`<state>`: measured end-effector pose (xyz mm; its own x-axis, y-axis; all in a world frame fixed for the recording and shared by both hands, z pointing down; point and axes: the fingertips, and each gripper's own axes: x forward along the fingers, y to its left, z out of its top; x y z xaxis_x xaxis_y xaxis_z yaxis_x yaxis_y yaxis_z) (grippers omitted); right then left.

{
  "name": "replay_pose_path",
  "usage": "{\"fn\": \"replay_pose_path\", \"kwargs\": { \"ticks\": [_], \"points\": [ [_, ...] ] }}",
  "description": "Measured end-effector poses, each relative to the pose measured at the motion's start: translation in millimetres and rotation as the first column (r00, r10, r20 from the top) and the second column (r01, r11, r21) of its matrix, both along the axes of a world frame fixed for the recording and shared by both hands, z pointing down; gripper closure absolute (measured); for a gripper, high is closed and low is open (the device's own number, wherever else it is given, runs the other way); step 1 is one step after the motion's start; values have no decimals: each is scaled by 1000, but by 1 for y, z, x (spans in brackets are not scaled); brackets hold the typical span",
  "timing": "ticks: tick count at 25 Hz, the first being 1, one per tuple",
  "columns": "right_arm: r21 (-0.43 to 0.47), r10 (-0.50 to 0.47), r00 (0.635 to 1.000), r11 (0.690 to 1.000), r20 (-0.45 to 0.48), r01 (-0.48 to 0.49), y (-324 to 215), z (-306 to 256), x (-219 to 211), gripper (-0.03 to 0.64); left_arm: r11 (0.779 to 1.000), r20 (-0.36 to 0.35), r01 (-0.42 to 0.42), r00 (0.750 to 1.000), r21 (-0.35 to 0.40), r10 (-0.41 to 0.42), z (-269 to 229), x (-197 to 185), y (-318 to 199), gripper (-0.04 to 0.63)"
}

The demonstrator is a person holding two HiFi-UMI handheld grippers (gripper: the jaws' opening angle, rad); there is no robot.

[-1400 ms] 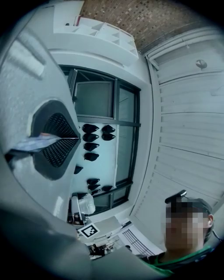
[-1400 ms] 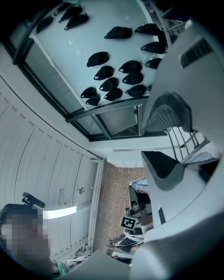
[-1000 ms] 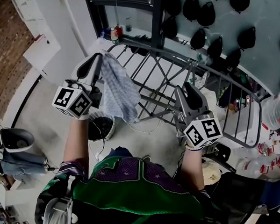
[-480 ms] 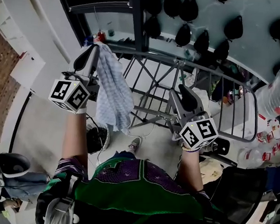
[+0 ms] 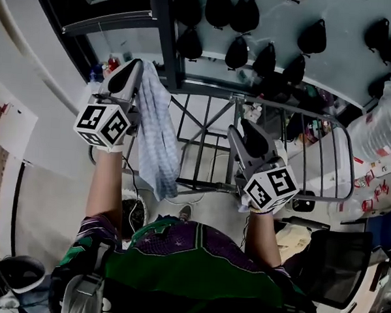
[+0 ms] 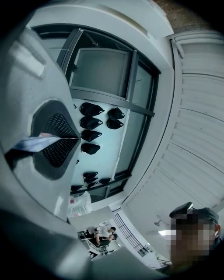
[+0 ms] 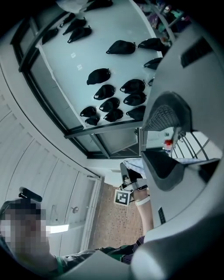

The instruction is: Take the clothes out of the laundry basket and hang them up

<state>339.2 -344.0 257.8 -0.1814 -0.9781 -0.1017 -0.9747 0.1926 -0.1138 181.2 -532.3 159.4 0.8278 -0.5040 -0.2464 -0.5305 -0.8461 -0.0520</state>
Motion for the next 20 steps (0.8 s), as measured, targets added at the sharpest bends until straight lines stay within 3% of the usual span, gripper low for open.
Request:
{"fn": "replay_pose_path", "kwargs": {
  "ticks": [10, 15, 20],
  "points": [
    [-30, 120, 993, 992, 6, -120, -63, 9, 34, 485, 995, 0, -89, 996, -39, 89, 10, 70, -105, 575],
    [-65, 145, 989, 987, 10, -145, -78, 26, 38, 485, 991, 57, -93, 993, -94, 99, 56, 82, -131, 575],
    [-99, 112, 994, 989, 8, -111, -91, 42, 28, 485, 981, 112, -71, 989, -182, 92, 113, 70, -133, 575]
  ]
}}
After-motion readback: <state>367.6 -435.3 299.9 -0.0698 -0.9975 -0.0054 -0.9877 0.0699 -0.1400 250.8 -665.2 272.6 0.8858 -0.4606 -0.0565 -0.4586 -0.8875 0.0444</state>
